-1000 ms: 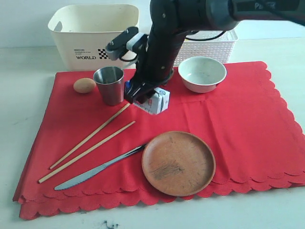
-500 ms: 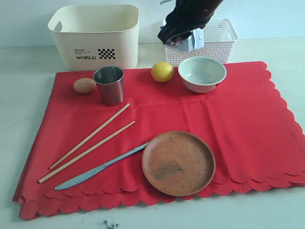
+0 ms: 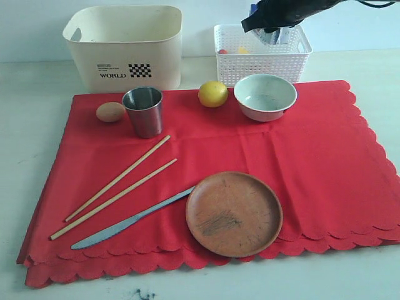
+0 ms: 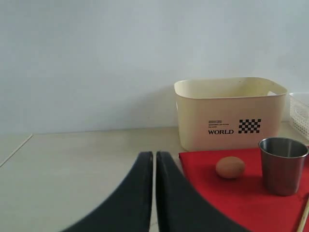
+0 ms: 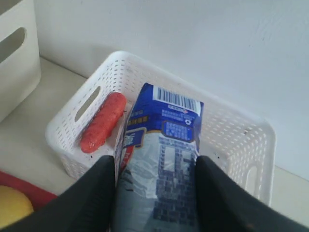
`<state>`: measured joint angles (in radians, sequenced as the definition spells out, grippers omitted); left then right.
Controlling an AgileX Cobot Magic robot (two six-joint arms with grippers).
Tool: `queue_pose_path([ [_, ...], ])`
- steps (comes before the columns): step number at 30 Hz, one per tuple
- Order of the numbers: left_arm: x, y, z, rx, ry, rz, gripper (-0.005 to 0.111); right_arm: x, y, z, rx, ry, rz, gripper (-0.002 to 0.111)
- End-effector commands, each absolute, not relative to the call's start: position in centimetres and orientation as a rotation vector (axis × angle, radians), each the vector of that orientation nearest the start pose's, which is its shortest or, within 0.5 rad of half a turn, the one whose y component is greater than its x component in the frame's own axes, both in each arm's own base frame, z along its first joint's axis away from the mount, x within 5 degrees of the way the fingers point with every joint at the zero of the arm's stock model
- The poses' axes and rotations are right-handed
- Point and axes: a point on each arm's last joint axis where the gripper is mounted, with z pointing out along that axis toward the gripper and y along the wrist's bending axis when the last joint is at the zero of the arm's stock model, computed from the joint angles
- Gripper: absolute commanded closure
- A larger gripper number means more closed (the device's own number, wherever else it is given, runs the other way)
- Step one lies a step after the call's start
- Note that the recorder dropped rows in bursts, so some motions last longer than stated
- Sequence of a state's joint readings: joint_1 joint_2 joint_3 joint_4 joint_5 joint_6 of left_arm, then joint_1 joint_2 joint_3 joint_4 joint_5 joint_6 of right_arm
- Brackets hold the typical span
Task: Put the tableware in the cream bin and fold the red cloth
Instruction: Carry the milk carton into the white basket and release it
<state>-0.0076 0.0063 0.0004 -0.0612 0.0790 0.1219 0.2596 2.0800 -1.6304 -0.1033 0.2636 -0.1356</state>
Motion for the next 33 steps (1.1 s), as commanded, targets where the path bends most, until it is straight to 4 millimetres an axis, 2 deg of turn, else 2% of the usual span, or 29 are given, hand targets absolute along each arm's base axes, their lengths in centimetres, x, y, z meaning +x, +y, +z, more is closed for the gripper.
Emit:
queue_pose_path([
  [1,5.6,-0.1,20.6,0.055,1.562,0.028,0.102,48.5,12.4,22.6,-0.453,2.031,0.023,0.108],
  [7,5.6,-0.1,20.6,0.055,1.562,0.028,0.102,51.1,13.1,22.7,-0.406,1.979,0.046,0.108],
  [14,5.6,-0.1,20.6,0.055,1.562,0.028,0.102,53.2,13.6,21.3,-0.373,2.033,0.056,0.108],
  [20,5.6,-0.1,20.6,0.055,1.562,0.028,0.102,54.1,13.7,19.9,-0.365,2.082,0.054,0.108],
  [31,5.6,-0.1,20.6,0.055,1.562,0.028,0.102,55.0,14.0,18.5,-0.344,2.094,0.065,0.108],
  [33,5.6,-0.1,20.6,0.055,1.562,0.028,0.102,55.0,14.0,18.5,-0.327,2.094,0.074,0.105],
])
